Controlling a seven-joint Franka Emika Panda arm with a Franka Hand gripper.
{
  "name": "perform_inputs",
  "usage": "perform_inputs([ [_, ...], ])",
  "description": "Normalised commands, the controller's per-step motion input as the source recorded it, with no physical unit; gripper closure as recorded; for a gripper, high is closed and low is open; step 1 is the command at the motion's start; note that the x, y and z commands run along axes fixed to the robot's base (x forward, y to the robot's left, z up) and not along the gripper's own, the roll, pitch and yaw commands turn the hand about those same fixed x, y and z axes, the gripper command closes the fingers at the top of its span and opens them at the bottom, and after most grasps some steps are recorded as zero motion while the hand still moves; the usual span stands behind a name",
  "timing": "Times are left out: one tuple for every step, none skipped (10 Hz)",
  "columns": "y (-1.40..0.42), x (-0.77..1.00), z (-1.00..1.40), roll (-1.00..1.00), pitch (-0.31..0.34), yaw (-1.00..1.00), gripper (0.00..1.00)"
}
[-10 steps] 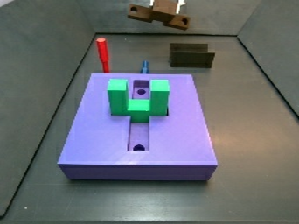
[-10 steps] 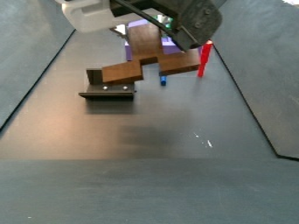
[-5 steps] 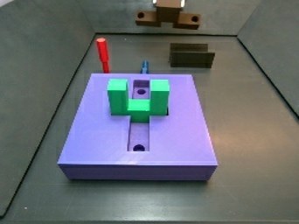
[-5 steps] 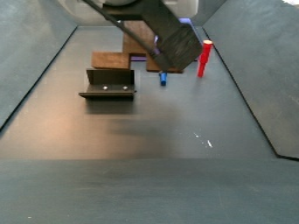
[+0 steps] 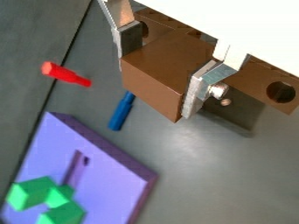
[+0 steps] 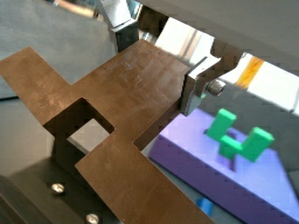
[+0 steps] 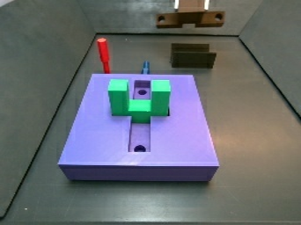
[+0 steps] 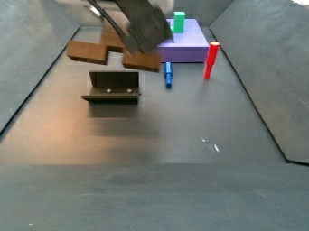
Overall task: Pick up the brown object. Move up. Place the brown object on the fixture. Regrasp the brown object. Move to above the board. Insert the brown object.
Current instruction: Place the brown object on the fixture.
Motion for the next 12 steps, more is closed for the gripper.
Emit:
perform_inputs([
  [-0.43, 0.99, -0.07, 0.04, 0.229, 0.00, 1.00],
  [-0.42, 0.98, -0.09, 0.00, 0.211, 0.00, 1.00],
  [-0.07, 0.54, -0.49, 0.00, 0.017, 0.00, 1.00],
  [0.12, 0.00, -0.57, -0.15, 0.000, 0.11, 1.00],
  [0.24, -0.07, -0.52, -0.43, 0.000, 0.24, 1.00],
  [0.16, -0.03, -0.41, -0.61, 0.017, 0.27, 1.00],
  [0.10, 0.00, -0.34, -0.32, 0.000, 0.19, 1.00],
  [0.16, -0.15, -0.27, -0.09, 0.000, 0.13, 1.00],
  [0.20, -0.28, -0.20, -0.10, -0.080, 0.07, 1.00],
  [0.11, -0.11, -0.20, -0.20, -0.017, 0.00, 1.00],
  [0.09, -0.08, -0.20, -0.12, -0.023, 0.00, 1.00],
  [0.02, -0.04, -0.19, -0.21, -0.003, 0.00, 1.00],
])
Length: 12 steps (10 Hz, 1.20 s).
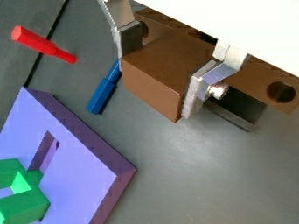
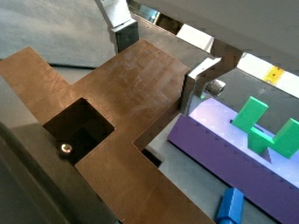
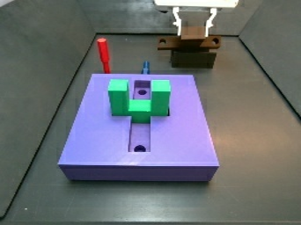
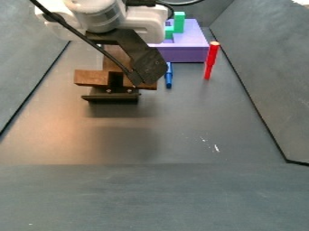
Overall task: Pick up the brown object. Move up. Place the brown object on the fixture. Regrasp the brown object. Move to above the board. Insert the brown object.
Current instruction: Place the brown object on the fixture, then regrasp the brown object.
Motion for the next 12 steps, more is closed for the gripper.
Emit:
perform_inputs([
  [0.00, 0.00, -0.16, -0.08, 0.000, 0.00, 1.00],
  [0.00, 0.00, -0.24, 0.02, 0.000, 0.00, 1.00],
  [0.00, 0.02, -0.23, 0.03, 0.000, 0.00, 1.00],
  [0.00, 0.15, -0.23, 0.05, 0.006, 0.06, 1.00],
  [0.00, 0.23, -0.23, 0.06, 0.060, 0.09, 1.00],
  [0.00, 0.01, 0.00, 0.02, 0.000, 0.00, 1.00],
  [0.00, 0.00, 0.00, 0.00, 0.000, 0.00, 1.00],
  [0.00, 0.00, 0.00, 0.00, 0.000, 0.00, 0.00],
  [-0.24, 0.00, 0.64, 1.00, -0.374, 0.12, 0.00],
  [-0.24, 0.00, 0.62, 1.00, -0.369, 0.13, 0.00],
  [-0.23, 0.00, 0.57, 1.00, -0.386, 0.12, 0.00],
  [-0.20, 0.00, 0.50, 1.00, -0.389, 0.13, 0.00],
])
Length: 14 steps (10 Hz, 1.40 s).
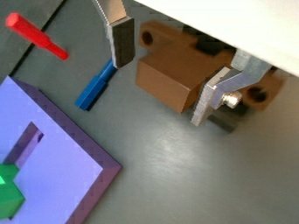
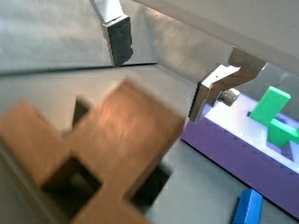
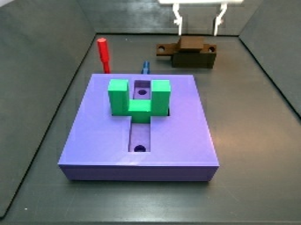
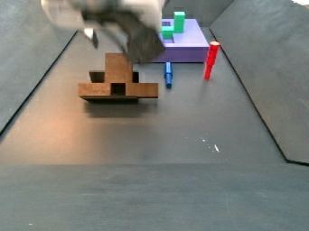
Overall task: Pick up the brown object. Move up. Place the brown object on the fixture. Regrasp the brown object. Move to above the board. Insert the brown object.
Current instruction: Regrasp the brown object.
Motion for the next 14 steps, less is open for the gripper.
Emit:
perform_inputs([
  [-0.12, -0.04, 0.35, 1.00, -0.366, 0.11, 0.00],
  [-0.09, -0.05, 0.29, 1.00, -0.349, 0.11, 0.00],
  [-0.05, -0.04, 0.19, 1.00, -0.349, 0.11, 0.00],
  [-0.01, -0.03, 0.08, 1.00, -0.340, 0.11, 0.00],
  [0.00, 0.00, 0.01, 1.00, -0.134, 0.23, 0.00],
  [0.00, 0.42, 0.06, 1.00, 0.000, 0.27, 0.00],
  [0.00, 0.47, 0.05, 1.00, 0.000, 0.23, 0.00],
  [0.00, 0.46, 0.05, 1.00, 0.000, 0.23, 0.00],
  [0.00, 0.43, 0.05, 1.00, 0.034, 0.24, 0.00],
  [0.00, 0.38, 0.05, 1.00, 0.086, 0.24, 0.00],
  [0.00, 0.35, 0.06, 1.00, 0.123, 0.24, 0.00],
  [0.00, 0.30, 0.07, 1.00, 0.174, 0.23, 0.00],
  [0.00, 0.22, 0.09, 1.00, 0.249, 0.22, 0.00],
  [0.00, 0.11, 0.11, 1.00, 0.354, 0.21, 0.00],
])
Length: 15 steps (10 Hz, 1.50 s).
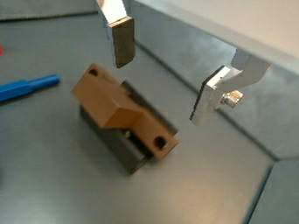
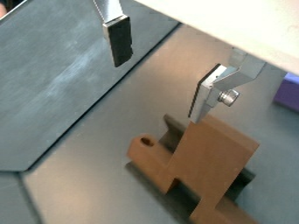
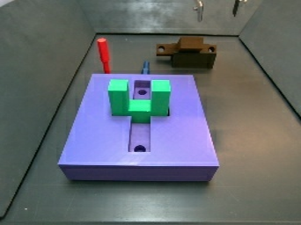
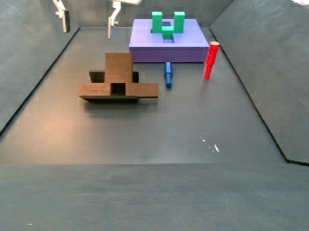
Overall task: Pick up the brown object. Move up. Place the brown object on the fixture. Regrasp the brown object. Move to above the board. Insert the brown object.
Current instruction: Regrasp the brown object.
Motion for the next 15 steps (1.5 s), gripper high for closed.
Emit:
perform_inputs([
  [-0.04, 0.06, 0.13, 1.00, 0.411, 0.21, 0.00],
  [-0.10, 0.00, 0.09, 1.00, 0.403, 0.28, 0.00],
  [-0.35, -0.04, -0.07, 1.00, 0.000, 0.13, 0.00],
  [-0.30, -0.35, -0.14, 1.00, -0.114, 0.01, 0.00],
  [-0.27, -0.58, -0.32, 1.00, -0.200, 0.01, 0.00],
  [-0.12, -0.65, -0.36, 0.89, -0.217, 0.00, 0.00],
  [-0.06, -0.62, -0.27, 0.97, -0.169, 0.00, 0.00],
  [-0.03, -0.53, -0.32, 0.70, -0.197, 0.00, 0.00],
  [0.00, -0.23, -0.32, 0.17, -0.089, 0.00, 0.00],
  [0.00, 0.00, 0.00, 0.00, 0.000, 0.04, 0.00],
  [0.00, 0.00, -0.03, 0.00, 0.000, 0.00, 0.00],
  [0.00, 0.03, -0.20, 0.00, 0.077, 0.01, 0.00],
  [-0.03, 0.02, -0.17, -0.10, 0.089, 0.03, 0.00],
  [0.00, 0.00, -0.24, -0.04, 0.000, 0.09, 0.00],
  [-0.03, 0.14, -0.25, -0.03, 0.180, 0.29, 0.00],
])
